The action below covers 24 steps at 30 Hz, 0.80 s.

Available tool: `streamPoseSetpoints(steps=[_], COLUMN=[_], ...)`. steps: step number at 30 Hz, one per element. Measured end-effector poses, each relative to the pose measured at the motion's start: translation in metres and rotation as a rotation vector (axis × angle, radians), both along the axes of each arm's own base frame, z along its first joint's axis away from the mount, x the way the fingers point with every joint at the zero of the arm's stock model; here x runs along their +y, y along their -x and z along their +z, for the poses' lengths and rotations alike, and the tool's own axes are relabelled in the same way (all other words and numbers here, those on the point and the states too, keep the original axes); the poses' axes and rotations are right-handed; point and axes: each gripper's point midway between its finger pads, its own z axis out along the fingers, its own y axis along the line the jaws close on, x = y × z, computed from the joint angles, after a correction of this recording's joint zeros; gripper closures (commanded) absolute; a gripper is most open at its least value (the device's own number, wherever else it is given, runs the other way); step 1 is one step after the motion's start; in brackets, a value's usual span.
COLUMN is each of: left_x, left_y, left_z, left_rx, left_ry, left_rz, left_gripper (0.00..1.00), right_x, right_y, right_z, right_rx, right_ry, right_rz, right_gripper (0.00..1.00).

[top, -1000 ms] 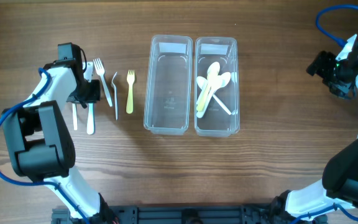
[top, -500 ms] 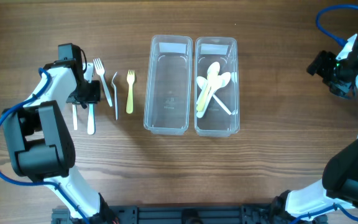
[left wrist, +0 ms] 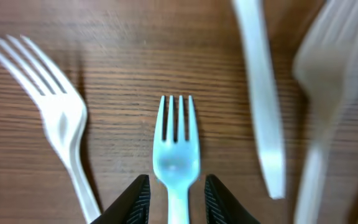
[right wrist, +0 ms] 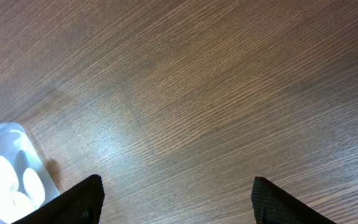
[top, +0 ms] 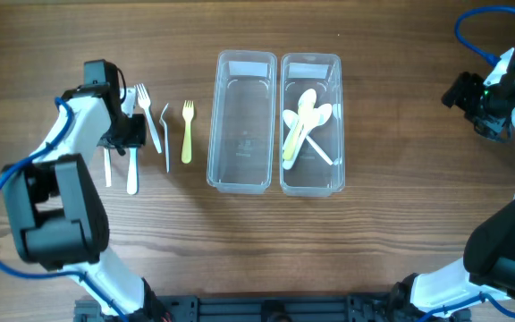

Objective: Pack container
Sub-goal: 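Align left gripper over the light-blue fork and grasp it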

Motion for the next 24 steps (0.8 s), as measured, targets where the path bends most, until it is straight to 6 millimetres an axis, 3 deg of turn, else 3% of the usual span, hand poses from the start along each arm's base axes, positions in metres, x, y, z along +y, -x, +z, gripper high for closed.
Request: streamPoseSetpoints(steps=[4,6,9,17,24], left_x=[-0.005,-0.01,-0.015,-0.02,-0.018], left_y=[0.002,0.004,0.015,0.053,0.052], left_z=[0.021,0.024,0.022,-0.007,-0.022], left_rx=[-0.032,-0.026,0.016,0.127,0.088], left_ry=[-0.004,-0.003,0.007,0.036,0.026], left_rz=[-0.013,-0.025,-0.012,0.094,0.1], left_gripper=[0.68,0.6,0.6,0.55,0.54], right_x=[0.0,0.0,0.0,-0.001,-0.001], right_y=[0.0,0.0,0.0,-0.002,-0.003], right_z=[0.0,0.0,0.0,0.001,0.001], right_rx=[-0.002,-0.002,-0.002,-0.01,-0.014], right_ry=[0.001,0.001,0.001,0.004,0.006], right_rz=[0.0,0.0,0.0,0.0,0.0], right_gripper=[0.24,0.24,0.24,0.24,0.24])
